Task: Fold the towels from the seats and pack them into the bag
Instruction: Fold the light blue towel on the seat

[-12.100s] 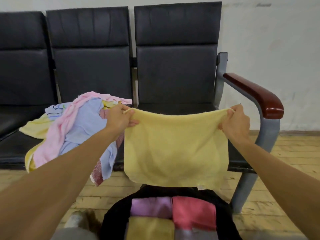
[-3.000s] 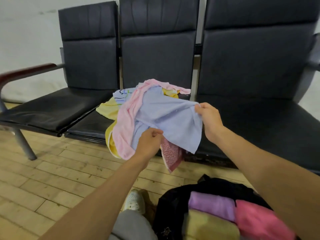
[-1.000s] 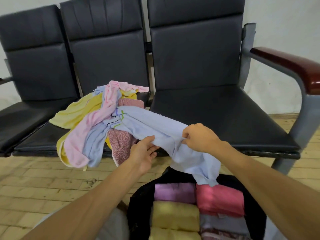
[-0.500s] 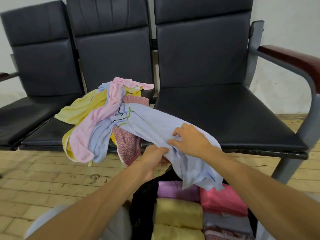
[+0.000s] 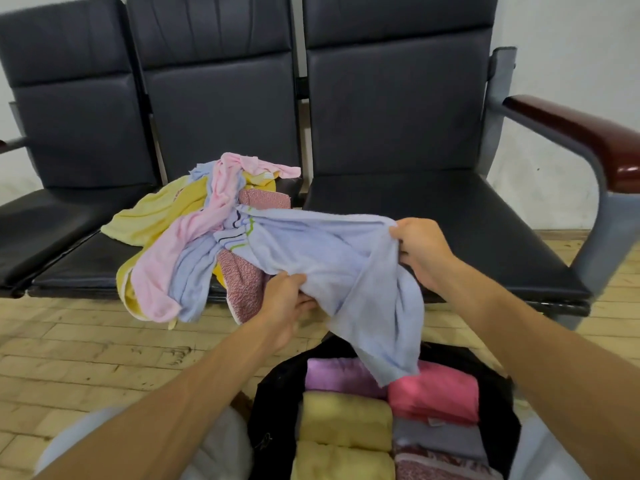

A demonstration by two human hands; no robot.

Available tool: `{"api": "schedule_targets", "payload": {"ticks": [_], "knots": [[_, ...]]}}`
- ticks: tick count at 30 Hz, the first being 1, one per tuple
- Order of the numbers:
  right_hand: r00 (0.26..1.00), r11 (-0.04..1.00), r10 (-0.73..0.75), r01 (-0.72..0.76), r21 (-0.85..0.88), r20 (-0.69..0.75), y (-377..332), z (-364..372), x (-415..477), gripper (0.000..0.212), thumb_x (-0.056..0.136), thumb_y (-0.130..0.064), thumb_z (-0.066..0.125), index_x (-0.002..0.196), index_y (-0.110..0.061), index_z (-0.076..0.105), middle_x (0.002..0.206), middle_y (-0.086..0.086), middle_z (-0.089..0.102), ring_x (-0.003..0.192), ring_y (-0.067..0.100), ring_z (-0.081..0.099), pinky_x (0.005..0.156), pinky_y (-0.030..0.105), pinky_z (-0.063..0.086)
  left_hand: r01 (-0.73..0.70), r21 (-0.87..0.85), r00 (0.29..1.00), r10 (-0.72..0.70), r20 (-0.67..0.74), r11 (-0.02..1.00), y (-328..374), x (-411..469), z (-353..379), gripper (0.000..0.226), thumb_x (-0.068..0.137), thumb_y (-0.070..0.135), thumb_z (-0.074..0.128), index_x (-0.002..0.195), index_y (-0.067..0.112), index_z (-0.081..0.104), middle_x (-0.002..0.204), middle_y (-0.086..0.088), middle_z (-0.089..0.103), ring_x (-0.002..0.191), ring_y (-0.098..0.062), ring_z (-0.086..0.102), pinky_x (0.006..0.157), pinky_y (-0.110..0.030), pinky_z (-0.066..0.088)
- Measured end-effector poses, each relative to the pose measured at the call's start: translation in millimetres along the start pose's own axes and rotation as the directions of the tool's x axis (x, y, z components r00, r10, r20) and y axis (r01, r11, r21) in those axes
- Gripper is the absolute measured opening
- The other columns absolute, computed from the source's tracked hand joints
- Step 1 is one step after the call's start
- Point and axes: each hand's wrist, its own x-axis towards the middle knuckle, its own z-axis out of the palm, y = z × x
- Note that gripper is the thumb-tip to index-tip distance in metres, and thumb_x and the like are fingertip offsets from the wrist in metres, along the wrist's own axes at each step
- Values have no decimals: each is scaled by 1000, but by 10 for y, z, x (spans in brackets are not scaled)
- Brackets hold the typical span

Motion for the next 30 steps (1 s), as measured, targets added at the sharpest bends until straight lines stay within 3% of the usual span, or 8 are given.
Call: {"api": "schedule_targets", "payload": {"ticks": [3, 6, 10, 14, 17, 23, 26, 30], "knots": [[986, 963, 157, -141, 228, -52, 3, -335, 40, 24, 91, -3, 50, 110, 4, 63, 115, 24, 64, 109, 42, 60, 96, 50, 51, -73, 37, 997, 72, 22, 997, 68, -57, 48, 18, 97, 4, 41, 94, 13, 56, 97, -10, 68, 85, -27, 66, 69, -38, 56], [989, 971, 136, -122, 204, -59, 30, -651, -13, 31, 84, -11, 55, 109, 3, 67, 108, 18, 68, 105, 37, 63, 92, 45, 52, -90, 60, 996, 88, 29, 994, 97, -109, 85, 14, 95, 4, 44, 91, 9, 56, 90, -13, 64, 83, -28, 61, 65, -35, 51], [999, 975, 25, -17, -223, 33, 90, -966, -215, 31, 83, -38, 74, 95, -9, 73, 97, 7, 71, 94, 23, 65, 89, 39, 53, -66, 116, 998, 62, 33, 991, 76, -250, 124, 6, 90, 8, 52, 88, 13, 49, 87, -12, 50, 79, -25, 48, 68, -38, 41], [978, 705, 53, 107, -701, 203, 152, -1171, -388, 25, 76, -30, 79, 73, -6, 72, 77, 5, 66, 74, 18, 60, 65, 30, 46, -40, 185, 993, 18, 120, 982, 76, -474, 153, 16, 84, 16, 62, 96, 13, 51, 84, -9, 51, 77, -22, 50, 63, -32, 38], [965, 552, 123, 127, -824, 231, 160, -1181, -473, 32, 80, -25, 70, 55, -11, 56, 62, 3, 52, 63, 19, 49, 55, 28, 34, -48, 200, 995, 29, 97, 979, 96, -576, 188, 11, 90, 11, 57, 84, 15, 48, 70, -4, 44, 65, -17, 43, 58, -30, 34], [945, 923, 186, -73, -378, 271, 92, -1050, -581, 26, 87, -13, 54, 62, -13, 49, 59, 2, 45, 56, 13, 41, 55, 26, 34, -79, 146, 977, 48, 208, 986, 187, -695, 355, 9, 93, 9, 54, 96, 5, 62, 85, -5, 63, 76, -13, 58, 67, -26, 45], [945, 931, 196, -96, -351, 260, 102, -1037, -635, 22, 83, -15, 56, 63, -13, 47, 62, 7, 39, 58, 17, 35, 57, 31, 31, -95, 139, 972, 62, 226, 986, 302, -715, 351, 13, 93, 12, 56, 101, 5, 63, 93, -5, 66, 81, -12, 60, 66, -22, 47], [936, 787, 208, 12, -617, 283, 88, -1091, -769, 19, 80, -23, 73, 70, -9, 64, 71, 9, 50, 68, 20, 42, 62, 32, 34, -72, 136, 966, 35, 255, 988, 418, -763, 260, 26, 90, 15, 62, 113, 4, 63, 99, -8, 66, 81, -14, 62, 61, -22, 50]]}}
